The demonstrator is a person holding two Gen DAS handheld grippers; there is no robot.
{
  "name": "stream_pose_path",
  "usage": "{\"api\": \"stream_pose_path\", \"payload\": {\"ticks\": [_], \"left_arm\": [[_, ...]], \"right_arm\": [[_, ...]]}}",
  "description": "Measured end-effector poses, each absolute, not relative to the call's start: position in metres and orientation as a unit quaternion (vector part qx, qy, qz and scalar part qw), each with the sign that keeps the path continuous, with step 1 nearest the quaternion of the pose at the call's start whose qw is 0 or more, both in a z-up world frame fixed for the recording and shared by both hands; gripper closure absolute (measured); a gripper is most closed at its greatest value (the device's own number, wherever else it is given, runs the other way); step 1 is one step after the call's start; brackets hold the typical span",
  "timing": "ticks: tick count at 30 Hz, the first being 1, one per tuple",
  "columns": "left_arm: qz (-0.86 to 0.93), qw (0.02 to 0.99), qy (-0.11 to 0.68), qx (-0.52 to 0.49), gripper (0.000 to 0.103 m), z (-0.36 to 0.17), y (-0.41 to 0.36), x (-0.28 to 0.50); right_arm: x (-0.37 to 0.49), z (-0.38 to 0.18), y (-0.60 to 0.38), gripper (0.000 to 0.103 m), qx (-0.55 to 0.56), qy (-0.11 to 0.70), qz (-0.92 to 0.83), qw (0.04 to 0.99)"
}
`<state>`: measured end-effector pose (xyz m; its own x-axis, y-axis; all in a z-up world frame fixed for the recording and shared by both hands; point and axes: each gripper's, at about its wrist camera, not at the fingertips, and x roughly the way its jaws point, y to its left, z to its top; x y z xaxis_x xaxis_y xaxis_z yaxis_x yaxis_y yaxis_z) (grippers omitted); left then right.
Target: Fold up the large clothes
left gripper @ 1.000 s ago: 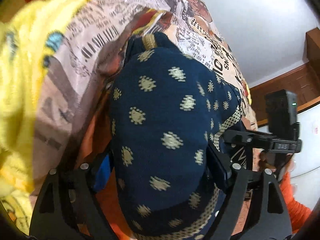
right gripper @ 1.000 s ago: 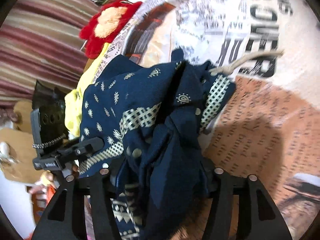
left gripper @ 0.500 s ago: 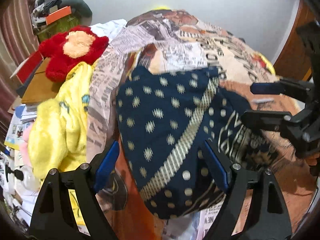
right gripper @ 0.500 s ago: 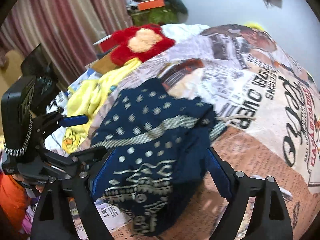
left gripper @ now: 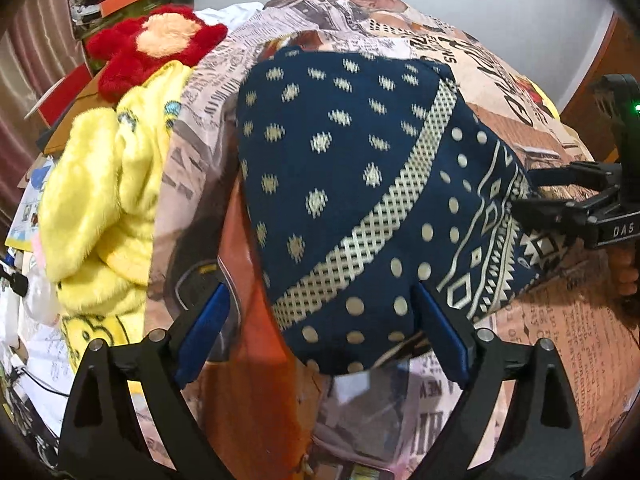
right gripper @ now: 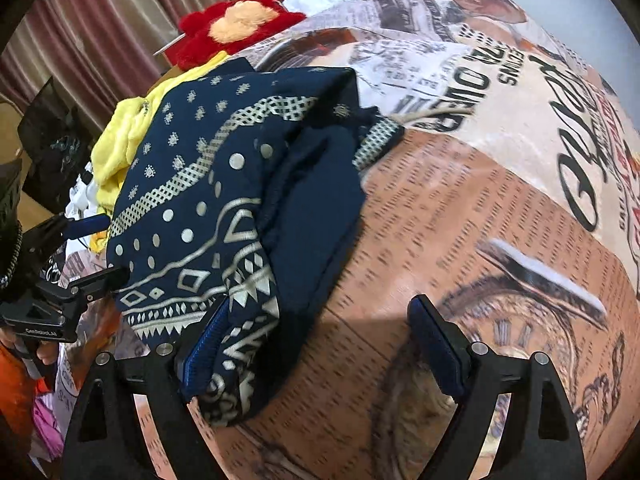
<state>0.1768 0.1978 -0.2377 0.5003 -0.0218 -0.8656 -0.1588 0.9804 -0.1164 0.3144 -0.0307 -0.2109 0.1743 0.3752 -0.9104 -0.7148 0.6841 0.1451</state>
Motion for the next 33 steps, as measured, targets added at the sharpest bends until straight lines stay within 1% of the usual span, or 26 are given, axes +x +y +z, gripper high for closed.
{"api": "stream_pose_path", "payload": {"ticks": [5, 9, 13, 19, 27, 30, 33], "left_arm": [[0.046, 0.858, 0.505, -0.086, 0.01, -0.241, 0.191, 0.166], [0.077, 0.847, 0.524, -0.042, 0.01, -0.246, 0.183, 0.159], [0.09, 0.854, 0.51, -0.042, 0.01, -0.229, 0.18, 0.147], [0.111, 0.892, 0.436, -0.052, 0.01, -0.162, 0.175, 0.13], [0.128, 0.952, 0.273, -0.053, 0.01, -0.043, 0.15, 0.083], [0.121, 0.967, 0.216, -0.065, 0.01, -0.009, 0.14, 0.062], [0.115, 0.975, 0.175, -0.071, 0.01, 0.014, 0.13, 0.043]], "right_arm": [[0.304, -0.199, -0.043, 0.016, -0.204, 0.494, 0.341, 0.773], [0.301, -0.188, -0.053, 0.017, -0.215, 0.487, 0.307, 0.789], [0.286, -0.159, -0.064, 0.017, -0.208, 0.46, 0.309, 0.806], [0.25, -0.095, -0.067, 0.017, -0.179, 0.385, 0.331, 0.843], [0.189, -0.001, -0.077, 0.017, -0.113, 0.262, 0.366, 0.886], [0.163, 0.033, -0.086, 0.017, -0.075, 0.222, 0.385, 0.893], [0.141, 0.054, -0.094, 0.017, -0.053, 0.193, 0.394, 0.897]]}}
